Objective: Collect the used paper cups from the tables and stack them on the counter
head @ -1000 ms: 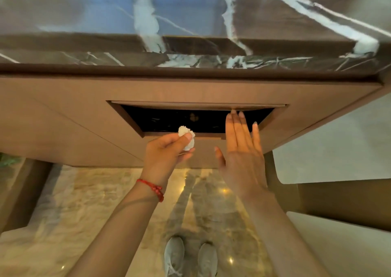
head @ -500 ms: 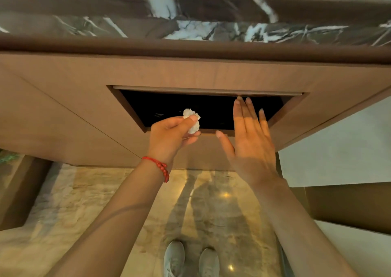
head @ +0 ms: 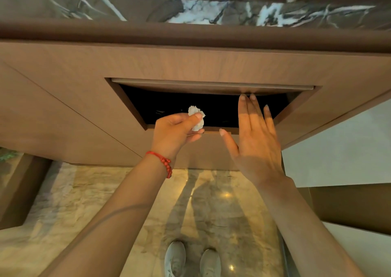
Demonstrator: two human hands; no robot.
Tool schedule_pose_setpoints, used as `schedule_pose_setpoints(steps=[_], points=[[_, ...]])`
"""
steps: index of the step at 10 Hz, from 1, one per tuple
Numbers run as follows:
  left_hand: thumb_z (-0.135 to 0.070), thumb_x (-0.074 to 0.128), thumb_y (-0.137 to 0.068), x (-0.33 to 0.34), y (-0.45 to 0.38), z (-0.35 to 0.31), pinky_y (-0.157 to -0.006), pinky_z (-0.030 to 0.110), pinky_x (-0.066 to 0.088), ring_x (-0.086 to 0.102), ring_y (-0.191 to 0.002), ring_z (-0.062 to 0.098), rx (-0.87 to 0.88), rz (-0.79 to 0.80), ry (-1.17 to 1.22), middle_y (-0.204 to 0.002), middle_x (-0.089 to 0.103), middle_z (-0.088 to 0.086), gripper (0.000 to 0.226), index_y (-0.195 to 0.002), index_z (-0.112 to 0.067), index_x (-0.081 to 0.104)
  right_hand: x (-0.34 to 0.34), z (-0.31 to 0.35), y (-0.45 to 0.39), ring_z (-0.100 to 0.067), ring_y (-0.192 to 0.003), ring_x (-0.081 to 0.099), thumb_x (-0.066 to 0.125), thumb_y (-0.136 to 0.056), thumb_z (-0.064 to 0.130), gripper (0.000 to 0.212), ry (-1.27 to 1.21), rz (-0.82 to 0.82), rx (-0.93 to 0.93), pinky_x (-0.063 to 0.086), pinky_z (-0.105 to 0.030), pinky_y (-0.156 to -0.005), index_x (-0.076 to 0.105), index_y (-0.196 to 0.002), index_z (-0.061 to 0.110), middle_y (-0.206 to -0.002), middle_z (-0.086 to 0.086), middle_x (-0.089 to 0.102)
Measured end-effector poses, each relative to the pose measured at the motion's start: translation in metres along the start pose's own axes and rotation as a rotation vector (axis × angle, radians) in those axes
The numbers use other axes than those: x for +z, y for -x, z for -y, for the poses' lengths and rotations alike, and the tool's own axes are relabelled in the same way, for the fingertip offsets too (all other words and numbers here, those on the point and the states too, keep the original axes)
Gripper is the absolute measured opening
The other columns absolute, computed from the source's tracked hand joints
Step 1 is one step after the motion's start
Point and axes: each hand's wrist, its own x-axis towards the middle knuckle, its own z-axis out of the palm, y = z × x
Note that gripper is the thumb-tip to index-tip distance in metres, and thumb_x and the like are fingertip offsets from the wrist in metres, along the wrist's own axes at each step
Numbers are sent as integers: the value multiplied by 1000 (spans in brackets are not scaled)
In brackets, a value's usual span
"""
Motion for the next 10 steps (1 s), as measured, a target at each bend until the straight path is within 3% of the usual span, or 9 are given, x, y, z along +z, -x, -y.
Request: schedule_pose_setpoints(steps=[2, 3, 4, 5, 6, 7, 8, 9, 10], points=[[-10, 68, -81, 15, -14, -4, -60, 19, 57, 68, -59, 11, -77, -69, 103, -71, 65, 4, 9, -74, -11, 62, 1, -1, -3, -23, -145, 15, 42, -96, 40, 68, 18, -18, -1, 2, -36, -117, 16, -146, 1, -153, -16, 27], [-14, 68, -82, 18, -20, -6, -63, 22, 58, 68, -73, 17, -134, -102, 125, -81, 65, 8, 15, -91, -4, 62, 1, 0, -3, -24, -144, 16, 43, -96, 40, 69, 17, -26, 1, 3, -36, -117, 16, -146, 0, -152, -17, 28], [-15, 67, -83, 16, -19, -3, -62, 20, 57, 67, -81, 17, -122, -109, 132, -90, 64, 7, 38, -116, 1, 56, 2, 1, -1, -24, -144, 16, 43, -96, 39, 69, 2, -21, 4, 3, -36, -117, 16, -146, 0, -152, -17, 27], [-18, 66, -84, 10, -10, -1, -64, 18, 57, 66, -83, 12, -58, -110, 77, -92, 64, 3, 39, -119, -4, 56, 2, 1, 2, -24, -145, 15, 42, -96, 39, 69, 1, -7, 1, 3, -36, -117, 15, -146, 1, -152, -17, 27], [-24, 67, -83, 5, 6, 3, -78, 24, 55, 63, -85, 5, 100, -157, -165, -98, 67, 2, 31, -111, -12, 63, 0, 3, 7, -24, -145, 16, 40, -96, 40, 69, -1, 8, 5, 5, -38, -118, 16, -146, 0, -152, -17, 28], [-29, 67, -82, 2, 31, 8, -85, 18, 46, 60, -95, 3, 255, -141, -320, -108, 66, -1, 32, -112, -17, 63, -4, 8, 18, -25, -144, 17, 41, -97, 39, 68, -9, 23, 7, 6, -39, -118, 17, -146, -1, -152, -18, 27], [-32, 63, -85, -2, 53, 11, -83, -1, 32, 51, -103, -1, 411, -86, -597, -120, 58, -7, 41, -123, -19, 58, -11, 15, 33, -29, -143, 20, 39, -97, 41, 67, -13, 49, 21, 14, -43, -118, 20, -144, -3, -152, -19, 26], [-30, 60, -87, -11, 69, 9, -85, -5, 22, 48, -119, 13, 523, -66, -772, -132, 53, 3, 46, -129, -13, 52, -19, 19, 50, -26, -145, 7, 26, -96, 48, 70, 0, 136, 36, 4, -40, -119, 6, -146, 3, -156, -14, 13], [-34, 57, -88, -17, 88, 7, -102, 22, 28, 38, -132, 22, 533, -8, -979, -143, 43, 7, 53, -135, -13, 45, -32, 22, 66, -21, -146, -2, 23, -96, 50, 70, -40, 211, 79, -2, -36, -119, -3, -145, 7, -158, -9, 5]])
